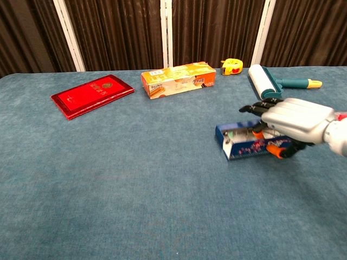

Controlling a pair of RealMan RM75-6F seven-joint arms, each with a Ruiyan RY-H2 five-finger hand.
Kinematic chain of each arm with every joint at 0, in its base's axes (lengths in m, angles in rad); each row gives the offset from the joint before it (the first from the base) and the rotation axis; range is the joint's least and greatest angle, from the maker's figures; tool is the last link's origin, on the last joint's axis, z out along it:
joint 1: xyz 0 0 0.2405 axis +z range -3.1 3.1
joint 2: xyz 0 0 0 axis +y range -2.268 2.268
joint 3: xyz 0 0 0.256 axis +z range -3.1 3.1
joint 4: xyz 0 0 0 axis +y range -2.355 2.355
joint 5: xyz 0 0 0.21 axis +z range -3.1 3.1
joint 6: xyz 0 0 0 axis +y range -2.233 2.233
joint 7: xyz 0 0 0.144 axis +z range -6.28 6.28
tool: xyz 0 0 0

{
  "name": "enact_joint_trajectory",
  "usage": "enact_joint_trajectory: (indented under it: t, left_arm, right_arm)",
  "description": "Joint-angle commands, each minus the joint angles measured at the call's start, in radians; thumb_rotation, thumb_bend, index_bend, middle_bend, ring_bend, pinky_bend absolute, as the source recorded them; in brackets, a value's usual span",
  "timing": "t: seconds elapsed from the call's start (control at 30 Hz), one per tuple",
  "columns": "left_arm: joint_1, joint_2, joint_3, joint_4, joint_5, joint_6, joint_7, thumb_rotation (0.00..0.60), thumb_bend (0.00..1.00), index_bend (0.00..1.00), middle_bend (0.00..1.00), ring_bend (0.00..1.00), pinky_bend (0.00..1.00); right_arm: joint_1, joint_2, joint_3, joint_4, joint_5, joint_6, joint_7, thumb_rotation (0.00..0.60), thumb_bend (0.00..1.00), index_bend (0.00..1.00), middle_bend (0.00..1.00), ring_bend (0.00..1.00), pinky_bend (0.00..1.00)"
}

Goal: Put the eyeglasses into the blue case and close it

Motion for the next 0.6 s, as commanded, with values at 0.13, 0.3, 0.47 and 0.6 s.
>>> enact_joint_trajectory:
  t: [0.13, 0.3, 0.47, 0.6]
  left_arm:
    - [0.001, 0.0, 0.001, -0.002, 0.0, 0.002, 0.001, 0.6, 0.0, 0.0, 0.0, 0.0, 0.0]
    - [0.002, 0.002, -0.001, -0.003, -0.002, 0.003, 0.0, 0.6, 0.0, 0.0, 0.0, 0.0, 0.0]
    - [-0.001, 0.0, 0.001, -0.001, -0.005, -0.003, 0.003, 0.6, 0.0, 0.0, 0.0, 0.0, 0.0]
    - [-0.001, 0.0, 0.002, -0.001, -0.003, -0.003, 0.004, 0.6, 0.0, 0.0, 0.0, 0.0, 0.0]
  right_arm:
    - [-0.018, 0.165, -0.119, -0.17, -0.169, 0.057, 0.054, 0.6, 0.49, 0.67, 0.02, 0.0, 0.0]
    - [0.002, 0.26, -0.155, -0.268, -0.263, 0.065, 0.017, 0.6, 0.49, 0.67, 0.02, 0.0, 0.0]
    - [0.032, 0.278, -0.14, -0.305, -0.285, 0.027, -0.042, 0.6, 0.49, 0.67, 0.0, 0.0, 0.0]
    - [0.053, 0.263, -0.116, -0.324, -0.264, -0.026, -0.097, 0.6, 0.49, 0.67, 0.0, 0.0, 0.0]
